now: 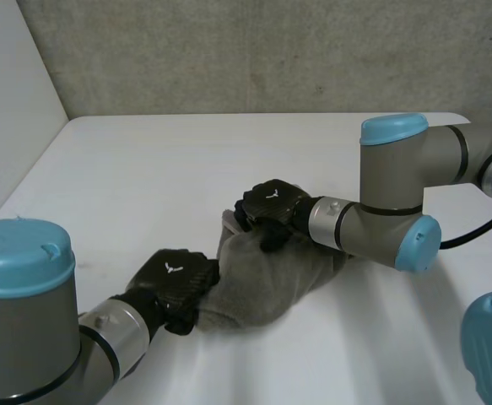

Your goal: Fold the towel.

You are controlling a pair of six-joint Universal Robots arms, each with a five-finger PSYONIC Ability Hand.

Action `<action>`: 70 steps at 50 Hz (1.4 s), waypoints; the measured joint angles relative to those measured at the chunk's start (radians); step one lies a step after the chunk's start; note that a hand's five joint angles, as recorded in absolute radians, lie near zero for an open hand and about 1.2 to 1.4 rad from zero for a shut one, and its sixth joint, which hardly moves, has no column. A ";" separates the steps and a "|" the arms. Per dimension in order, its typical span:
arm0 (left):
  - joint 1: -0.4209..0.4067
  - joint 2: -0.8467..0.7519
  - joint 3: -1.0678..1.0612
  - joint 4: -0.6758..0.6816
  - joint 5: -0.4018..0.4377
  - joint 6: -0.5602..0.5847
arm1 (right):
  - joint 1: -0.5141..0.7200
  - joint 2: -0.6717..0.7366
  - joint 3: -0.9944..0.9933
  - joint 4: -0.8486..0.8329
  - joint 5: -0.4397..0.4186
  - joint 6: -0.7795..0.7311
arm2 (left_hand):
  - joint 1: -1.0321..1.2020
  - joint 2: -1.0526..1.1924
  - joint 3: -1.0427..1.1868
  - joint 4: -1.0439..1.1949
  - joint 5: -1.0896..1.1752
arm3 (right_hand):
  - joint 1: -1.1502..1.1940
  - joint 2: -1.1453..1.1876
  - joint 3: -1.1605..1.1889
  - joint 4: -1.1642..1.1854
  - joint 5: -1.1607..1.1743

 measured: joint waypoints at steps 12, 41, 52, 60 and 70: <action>0.027 -0.029 0.114 0.011 0.005 0.098 | 0.001 -0.026 -0.123 -0.016 0.113 0.001 | 0.000 0.000 0.000 0.000 0.000 | 0.171 0.240 0.253 0.272 0.249; -0.001 -0.100 0.432 0.285 -0.246 0.248 | -0.017 -0.577 0.684 -0.846 0.342 -0.013 | 0.000 0.001 0.001 0.000 0.007 | 0.171 0.240 0.269 0.273 0.264; -0.049 -0.188 0.028 0.268 -0.240 0.344 | -0.030 -0.564 0.890 -0.459 0.343 -0.062 | 0.000 0.001 0.001 0.000 0.007 | 0.171 0.240 0.269 0.273 0.264; -0.073 -0.153 0.000 0.200 -0.242 0.366 | -0.032 -0.572 0.944 -0.405 0.338 -0.052 | -0.222 -0.253 -0.253 -0.256 -0.239 | 0.171 0.240 0.269 0.273 0.264; -0.055 -0.041 -0.018 0.234 -0.238 0.304 | -0.058 -0.593 0.958 -0.445 0.334 0.077 | -0.600 -0.649 -0.650 -0.654 -0.640 | 0.171 0.240 0.269 0.273 0.266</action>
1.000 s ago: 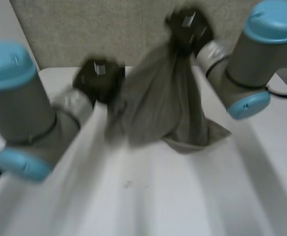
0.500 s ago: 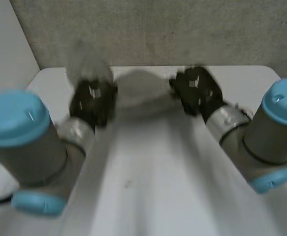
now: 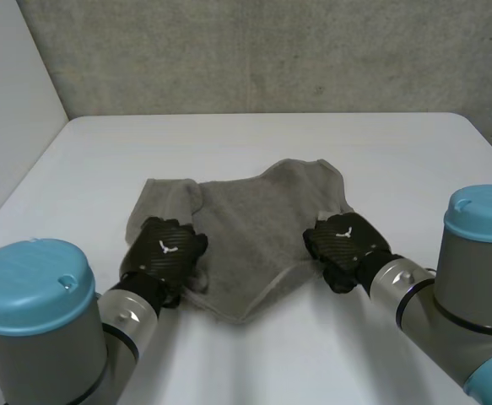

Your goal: Fold the towel.

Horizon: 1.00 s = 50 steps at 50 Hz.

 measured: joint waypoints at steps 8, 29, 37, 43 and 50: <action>0.098 0.005 -0.034 0.005 0.050 -0.111 | -0.066 0.001 0.000 -0.038 -0.005 0.187 | 0.017 0.016 0.014 0.017 0.019 | 0.000 0.000 0.000 0.000 0.001; 0.395 -0.040 -0.049 -0.087 0.424 -0.224 | -0.158 0.020 -0.002 -0.053 -0.030 0.306 | 0.020 0.020 0.018 0.021 0.023 | 0.000 0.000 0.000 0.000 0.002; 0.405 -0.054 -0.042 -0.051 0.424 -0.230 | -0.160 0.026 -0.002 -0.060 -0.031 0.303 | 0.025 0.027 0.026 0.021 0.022 | 0.000 0.000 0.000 0.000 0.002; 0.411 -0.052 -0.052 -0.026 0.422 -0.228 | -0.162 0.026 -0.003 -0.063 -0.031 0.303 | 0.206 0.200 0.198 0.200 0.201 | 0.000 0.000 0.000 0.000 0.002; 0.417 -0.017 -0.103 -0.032 0.421 -0.224 | -0.167 0.026 -0.004 -0.065 -0.030 0.302 | 0.288 0.288 0.286 0.288 0.288 | 0.000 0.000 0.000 0.000 0.002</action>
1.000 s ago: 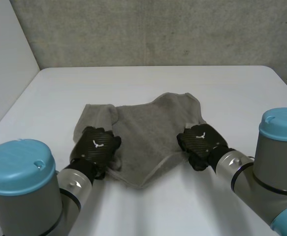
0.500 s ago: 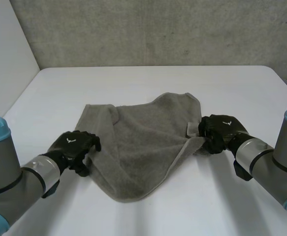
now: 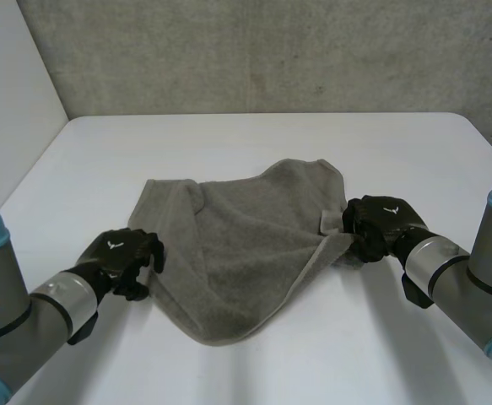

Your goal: Fold the towel.

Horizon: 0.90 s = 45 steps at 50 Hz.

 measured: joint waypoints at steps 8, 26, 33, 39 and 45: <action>0.036 0.051 -0.063 -0.006 0.005 0.033 | -0.002 0.001 -0.002 -0.001 0.000 -0.004 | -0.043 -0.042 -0.041 -0.042 -0.038 | 0.000 0.000 0.000 0.000 0.000; 0.008 -0.087 0.018 0.003 -0.004 0.184 | 0.004 0.000 0.004 -0.003 0.000 -0.012 | -0.204 -0.213 -0.212 -0.213 -0.211 | 0.000 0.000 0.000 0.000 0.000; -0.055 -0.128 0.074 0.004 -0.005 0.181 | 0.007 0.001 0.005 -0.003 -0.001 -0.014 | -0.215 -0.221 -0.220 -0.221 -0.219 | 0.000 0.000 0.000 0.000 0.000; -0.098 -0.148 0.111 0.008 -0.006 0.180 | 0.010 0.002 0.008 -0.003 -0.002 -0.016 | -0.216 -0.221 -0.220 -0.221 -0.220 | 0.000 0.000 0.000 0.000 0.000; -0.115 -0.153 0.129 0.023 -0.006 0.180 | 0.009 0.002 0.009 -0.003 -0.003 -0.017 | -0.216 -0.221 -0.220 -0.221 -0.219 | 0.000 0.000 0.000 0.000 0.000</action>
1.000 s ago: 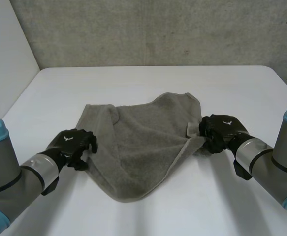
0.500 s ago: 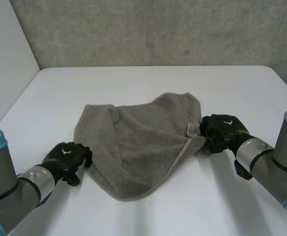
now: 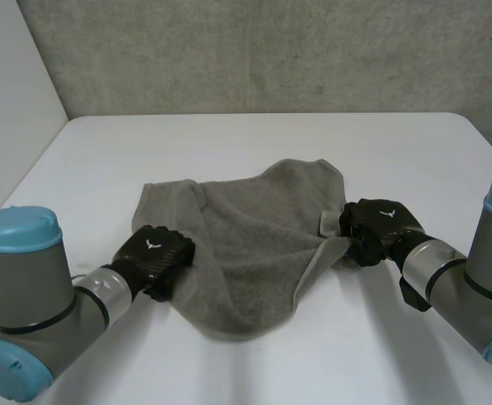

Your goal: Fold the towel.

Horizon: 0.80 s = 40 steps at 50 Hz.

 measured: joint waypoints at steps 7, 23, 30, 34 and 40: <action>-0.004 -0.032 0.021 0.015 0.002 0.005 | 0.000 0.001 0.001 0.000 -0.001 0.000 | 0.000 0.000 0.000 0.000 0.000 | 0.000 0.000 0.000 0.000 0.000; 0.002 -0.046 0.026 0.010 -0.002 0.009 | 0.001 0.011 -0.001 -0.001 -0.002 0.000 | -0.002 -0.001 -0.001 -0.002 -0.001 | 0.000 0.000 0.000 0.000 0.000; 0.005 -0.055 0.030 0.021 0.002 0.038 | 0.001 0.013 -0.001 -0.001 -0.002 0.000 | -0.001 0.001 0.001 0.000 0.002 | 0.000 0.000 0.000 0.000 0.000; 0.004 -0.065 0.030 0.031 0.003 0.067 | 0.001 0.012 -0.001 -0.001 -0.002 0.000 | -0.001 0.001 0.001 0.000 0.002 | 0.000 0.000 0.000 0.000 0.000; 0.007 -0.074 0.028 0.050 0.003 0.115 | 0.001 0.013 -0.001 -0.001 -0.002 0.000 | -0.009 -0.010 -0.011 -0.011 -0.010 | 0.000 0.000 0.000 0.000 0.000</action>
